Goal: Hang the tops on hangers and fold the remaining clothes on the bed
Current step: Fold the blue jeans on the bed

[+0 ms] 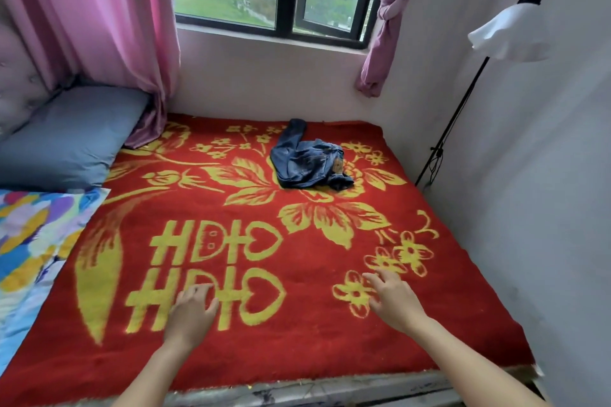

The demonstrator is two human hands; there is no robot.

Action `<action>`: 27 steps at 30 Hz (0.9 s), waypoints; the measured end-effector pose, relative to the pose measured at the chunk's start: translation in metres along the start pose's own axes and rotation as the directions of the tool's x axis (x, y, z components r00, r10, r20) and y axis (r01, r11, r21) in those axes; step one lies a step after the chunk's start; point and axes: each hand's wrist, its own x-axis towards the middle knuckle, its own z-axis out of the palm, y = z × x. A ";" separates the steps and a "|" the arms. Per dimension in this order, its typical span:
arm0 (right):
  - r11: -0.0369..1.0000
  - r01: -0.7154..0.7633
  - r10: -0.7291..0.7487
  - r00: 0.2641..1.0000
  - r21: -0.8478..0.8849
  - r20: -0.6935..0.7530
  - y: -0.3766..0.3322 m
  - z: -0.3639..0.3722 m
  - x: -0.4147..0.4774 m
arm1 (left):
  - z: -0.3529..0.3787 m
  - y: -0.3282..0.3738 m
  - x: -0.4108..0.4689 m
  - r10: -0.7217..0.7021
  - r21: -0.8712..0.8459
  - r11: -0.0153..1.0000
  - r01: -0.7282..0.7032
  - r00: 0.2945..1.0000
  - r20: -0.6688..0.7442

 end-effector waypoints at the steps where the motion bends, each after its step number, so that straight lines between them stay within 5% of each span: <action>1: 1.000 -0.005 0.006 1.000 0.006 -0.003 0.010 -0.001 0.012 | 0.005 0.009 0.009 0.001 0.014 1.000 -0.002 1.000 0.007; 9: 0.996 0.051 -0.050 0.998 0.073 -0.024 0.085 -0.018 0.146 | 0.037 0.096 0.104 -0.057 0.048 0.997 0.058 0.998 -0.026; 14: 0.994 0.069 -0.079 0.991 0.090 0.107 0.124 -0.013 0.214 | 0.081 0.143 0.132 -0.111 0.112 0.989 0.101 0.990 0.090; 27: 0.993 0.116 -0.111 0.957 -0.003 0.268 0.151 0.011 0.328 | 0.125 0.136 0.202 -0.263 0.282 0.940 0.190 0.932 0.248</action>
